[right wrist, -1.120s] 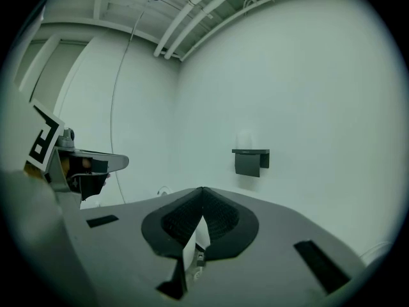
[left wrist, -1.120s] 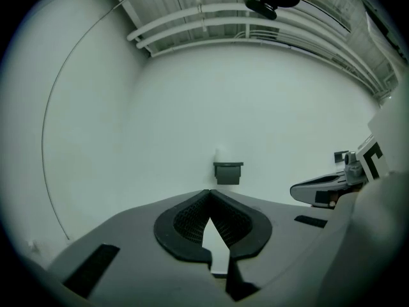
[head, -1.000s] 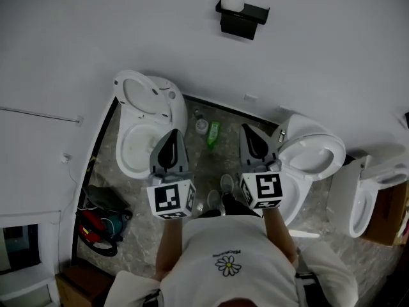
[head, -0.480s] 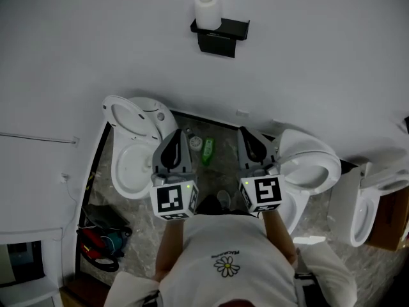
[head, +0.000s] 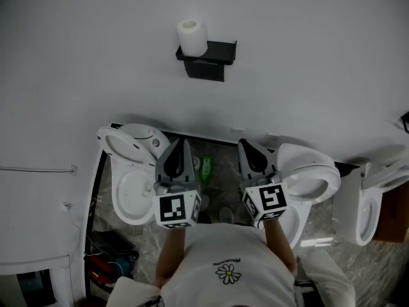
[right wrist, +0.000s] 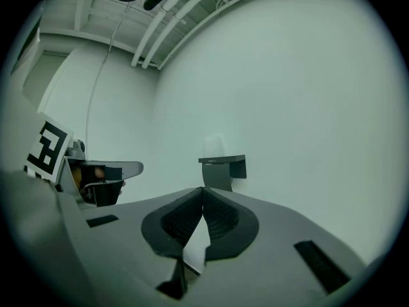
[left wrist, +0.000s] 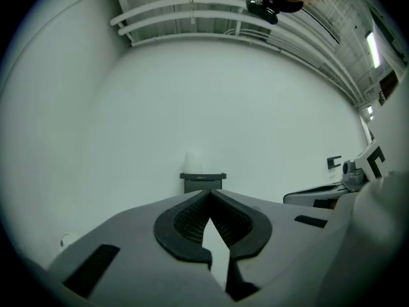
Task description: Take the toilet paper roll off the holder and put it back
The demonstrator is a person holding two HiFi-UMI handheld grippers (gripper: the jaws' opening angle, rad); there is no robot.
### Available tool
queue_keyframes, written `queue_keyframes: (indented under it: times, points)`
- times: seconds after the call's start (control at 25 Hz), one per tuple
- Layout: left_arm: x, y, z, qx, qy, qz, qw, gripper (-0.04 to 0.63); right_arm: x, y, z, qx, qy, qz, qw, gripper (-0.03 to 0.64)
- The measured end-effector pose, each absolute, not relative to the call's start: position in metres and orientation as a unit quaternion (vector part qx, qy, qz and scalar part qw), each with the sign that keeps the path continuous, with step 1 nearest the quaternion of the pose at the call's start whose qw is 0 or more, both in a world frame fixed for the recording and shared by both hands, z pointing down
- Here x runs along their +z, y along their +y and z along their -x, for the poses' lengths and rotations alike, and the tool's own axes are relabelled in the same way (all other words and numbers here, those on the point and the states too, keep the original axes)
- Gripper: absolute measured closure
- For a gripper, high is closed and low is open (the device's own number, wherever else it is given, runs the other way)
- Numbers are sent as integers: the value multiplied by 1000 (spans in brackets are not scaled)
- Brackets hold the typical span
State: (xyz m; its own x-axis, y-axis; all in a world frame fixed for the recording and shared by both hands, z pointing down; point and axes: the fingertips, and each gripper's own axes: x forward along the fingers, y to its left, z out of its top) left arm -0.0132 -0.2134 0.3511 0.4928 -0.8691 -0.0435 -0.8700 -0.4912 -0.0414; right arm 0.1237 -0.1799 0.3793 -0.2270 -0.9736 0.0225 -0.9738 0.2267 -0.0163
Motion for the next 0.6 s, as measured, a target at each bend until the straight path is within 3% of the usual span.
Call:
queue_keyframes:
  times: [0.6]
  points:
    - [338, -264, 17, 23, 454, 889, 51, 578, 377, -203, -121, 5, -726, -687, 8, 606]
